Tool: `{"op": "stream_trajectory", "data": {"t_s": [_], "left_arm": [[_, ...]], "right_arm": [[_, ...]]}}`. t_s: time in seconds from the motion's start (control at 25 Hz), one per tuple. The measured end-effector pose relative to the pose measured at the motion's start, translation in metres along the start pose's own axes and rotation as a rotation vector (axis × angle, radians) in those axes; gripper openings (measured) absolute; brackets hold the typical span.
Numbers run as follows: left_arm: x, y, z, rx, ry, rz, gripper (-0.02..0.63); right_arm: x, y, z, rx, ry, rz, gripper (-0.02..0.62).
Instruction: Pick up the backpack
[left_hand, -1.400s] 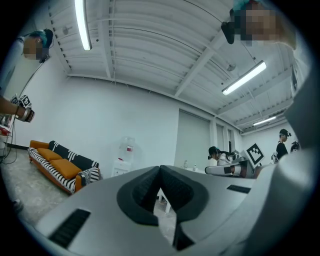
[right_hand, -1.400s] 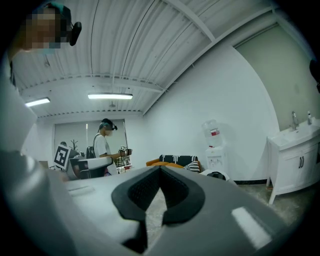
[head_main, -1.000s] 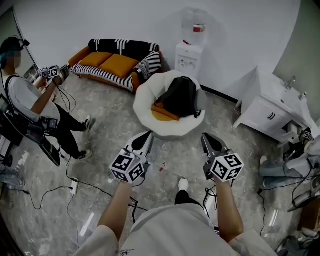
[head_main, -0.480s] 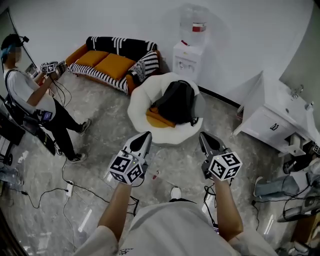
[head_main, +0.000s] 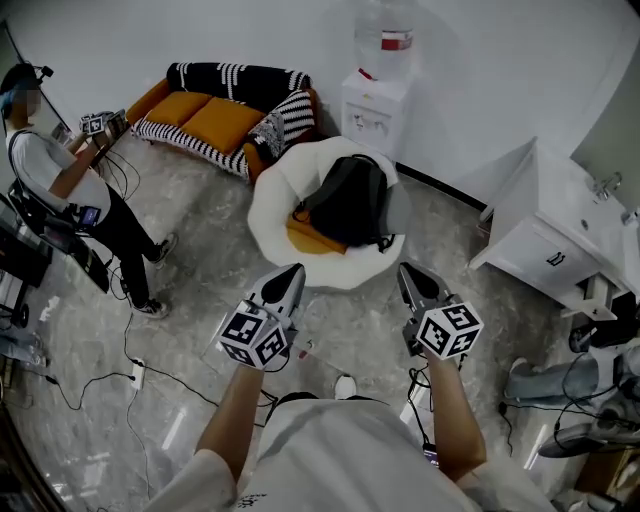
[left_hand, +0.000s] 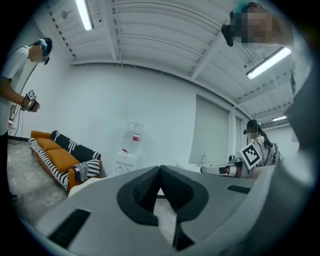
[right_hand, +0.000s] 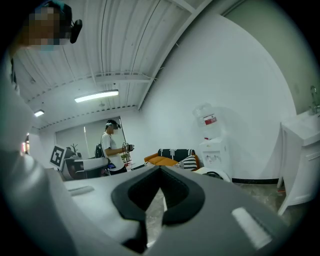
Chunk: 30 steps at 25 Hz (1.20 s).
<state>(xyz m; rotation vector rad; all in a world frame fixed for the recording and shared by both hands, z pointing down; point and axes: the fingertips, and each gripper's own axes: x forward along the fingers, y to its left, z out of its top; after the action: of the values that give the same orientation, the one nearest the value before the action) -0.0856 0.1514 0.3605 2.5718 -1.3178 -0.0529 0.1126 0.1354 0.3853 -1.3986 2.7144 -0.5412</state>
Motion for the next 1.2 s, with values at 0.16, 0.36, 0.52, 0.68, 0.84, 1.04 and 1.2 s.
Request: {"op": "stream_trajectory", "data": {"t_s": [0.16, 0.36, 0.52, 0.68, 0.84, 1.04, 1.2], "left_arm": [[0.015, 0.007, -0.004, -0.02, 0.005, 0.0, -0.012], [0.031, 0.017, -0.001, -0.036, 0.007, -0.006, -0.011], [0.052, 0.027, 0.0, -0.026, 0.017, -0.03, -0.011], [0.078, 0.043, -0.002, -0.027, 0.035, -0.064, -0.011], [0.105, 0.061, 0.001, -0.001, 0.063, -0.108, -0.012], [0.141, 0.097, 0.005, -0.028, 0.084, -0.169, -0.013], [0.171, 0.129, 0.013, 0.001, 0.122, -0.189, -0.011]], "right_arm": [[0.01, -0.012, -0.001, 0.003, 0.019, -0.003, 0.002], [0.024, -0.017, 0.003, -0.002, 0.044, 0.004, 0.002], [0.038, -0.023, 0.005, -0.003, 0.046, -0.005, 0.002], [0.06, -0.035, 0.004, 0.01, 0.044, -0.027, 0.002], [0.089, -0.048, 0.01, 0.027, 0.027, -0.035, 0.002], [0.137, -0.069, 0.012, 0.035, 0.032, -0.069, 0.002], [0.174, -0.081, 0.019, 0.025, 0.036, -0.093, 0.002]]}}
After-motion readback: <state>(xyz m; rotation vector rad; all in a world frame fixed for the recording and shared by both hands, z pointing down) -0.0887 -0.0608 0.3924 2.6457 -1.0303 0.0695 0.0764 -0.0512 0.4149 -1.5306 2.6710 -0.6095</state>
